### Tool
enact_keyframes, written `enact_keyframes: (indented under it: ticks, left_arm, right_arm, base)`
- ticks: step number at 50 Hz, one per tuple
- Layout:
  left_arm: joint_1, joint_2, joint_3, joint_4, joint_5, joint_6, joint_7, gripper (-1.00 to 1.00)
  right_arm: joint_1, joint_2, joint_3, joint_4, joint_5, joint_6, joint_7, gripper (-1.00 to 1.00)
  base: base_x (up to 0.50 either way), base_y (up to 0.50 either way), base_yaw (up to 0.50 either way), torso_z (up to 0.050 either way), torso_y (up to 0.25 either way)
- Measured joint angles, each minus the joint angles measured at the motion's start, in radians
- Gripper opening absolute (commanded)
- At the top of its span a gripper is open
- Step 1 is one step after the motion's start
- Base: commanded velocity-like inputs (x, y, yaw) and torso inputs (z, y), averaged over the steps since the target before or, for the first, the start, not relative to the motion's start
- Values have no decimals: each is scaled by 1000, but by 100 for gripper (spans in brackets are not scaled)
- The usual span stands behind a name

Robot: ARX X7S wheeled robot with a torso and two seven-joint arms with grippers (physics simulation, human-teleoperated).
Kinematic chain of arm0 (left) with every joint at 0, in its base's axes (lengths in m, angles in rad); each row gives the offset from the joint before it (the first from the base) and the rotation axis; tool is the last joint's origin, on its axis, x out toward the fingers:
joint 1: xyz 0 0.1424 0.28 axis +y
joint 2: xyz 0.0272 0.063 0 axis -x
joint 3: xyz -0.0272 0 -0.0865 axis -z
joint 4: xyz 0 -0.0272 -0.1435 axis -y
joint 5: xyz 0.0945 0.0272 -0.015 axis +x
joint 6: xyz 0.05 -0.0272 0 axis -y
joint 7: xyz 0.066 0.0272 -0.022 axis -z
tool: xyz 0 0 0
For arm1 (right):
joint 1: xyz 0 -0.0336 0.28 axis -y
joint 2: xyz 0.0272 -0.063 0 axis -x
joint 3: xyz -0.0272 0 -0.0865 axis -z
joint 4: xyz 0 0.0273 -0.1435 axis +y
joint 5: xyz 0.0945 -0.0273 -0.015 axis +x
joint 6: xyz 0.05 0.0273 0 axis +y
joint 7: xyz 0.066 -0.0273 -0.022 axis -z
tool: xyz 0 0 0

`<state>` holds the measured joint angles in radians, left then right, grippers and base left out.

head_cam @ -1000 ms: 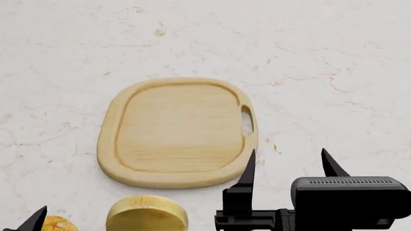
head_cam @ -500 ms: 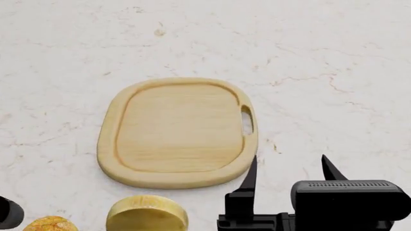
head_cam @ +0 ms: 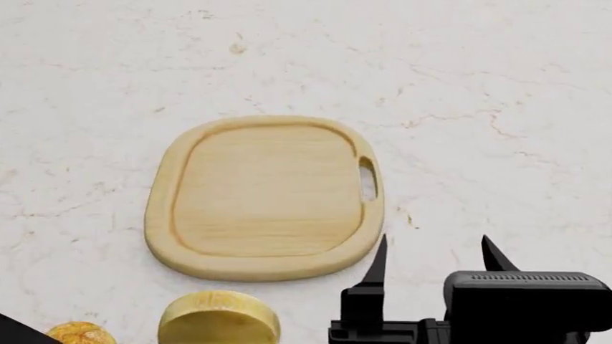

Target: Place the bread and cheese on the cutting board.

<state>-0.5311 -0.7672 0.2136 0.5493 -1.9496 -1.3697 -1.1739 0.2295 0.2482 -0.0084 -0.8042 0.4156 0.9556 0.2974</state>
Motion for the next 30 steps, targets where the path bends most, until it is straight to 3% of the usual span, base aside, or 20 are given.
enact_keyframes:
  ticks: [2,3,15,21,30]
  left_arm:
    - [7,4,1,-8,19,-6,16,100]
    - [10,6,0,-9,25,-7,24,-100]
    - [-56,-11,13,-24,46,-22,29,-100]
    - [-182,-8,48,-79,36,-38,18,-100]
    - [-399,65,113,-242,158,-78,111,-100]
  right_arm:
    - [-1,0,1,2,2,-2,0,100]
    - [-2,1,1,4,2,-4,0,100]
    - [-8,3,-1,14,7,-15,1,100]
    - [-10,5,-2,16,10,-17,3,100]
    - [-10,7,0,18,16,-20,7,100]
  base:
    - [0,0,0,0,0]
    - [0,0,0,0,0]
    - [0,0,0,0,0]
    - [0,0,0,0,0]
    - [0,0,0,0,0]
